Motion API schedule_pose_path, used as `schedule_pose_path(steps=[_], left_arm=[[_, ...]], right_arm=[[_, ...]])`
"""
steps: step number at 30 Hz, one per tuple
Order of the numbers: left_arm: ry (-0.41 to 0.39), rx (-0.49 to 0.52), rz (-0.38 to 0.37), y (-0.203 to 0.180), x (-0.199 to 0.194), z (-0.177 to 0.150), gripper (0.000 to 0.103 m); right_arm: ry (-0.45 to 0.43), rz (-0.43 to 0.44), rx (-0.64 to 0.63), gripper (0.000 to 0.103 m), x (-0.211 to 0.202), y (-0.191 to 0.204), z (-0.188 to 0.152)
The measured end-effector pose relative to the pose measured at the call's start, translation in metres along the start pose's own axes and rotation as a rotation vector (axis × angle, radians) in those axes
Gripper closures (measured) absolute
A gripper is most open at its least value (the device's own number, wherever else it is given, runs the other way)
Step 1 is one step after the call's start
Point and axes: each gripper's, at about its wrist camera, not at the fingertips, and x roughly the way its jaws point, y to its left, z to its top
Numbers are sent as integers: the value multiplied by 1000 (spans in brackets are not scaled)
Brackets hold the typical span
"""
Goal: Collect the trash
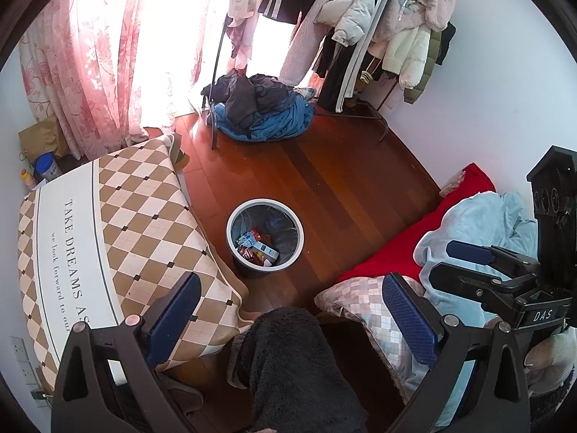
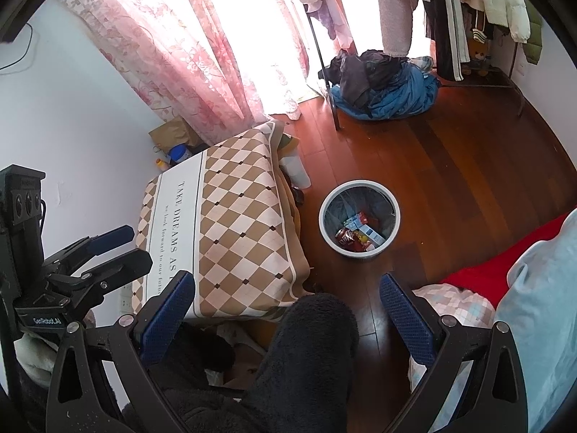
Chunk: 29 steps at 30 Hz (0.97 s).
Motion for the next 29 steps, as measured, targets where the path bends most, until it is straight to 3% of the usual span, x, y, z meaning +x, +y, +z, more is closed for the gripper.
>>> schedule_pose_path(steps=[29], left_arm=[[-16, -10, -4, -1, -12, -2, 0]], right_arm=[[-2, 3, -6, 0, -2, 6, 0]])
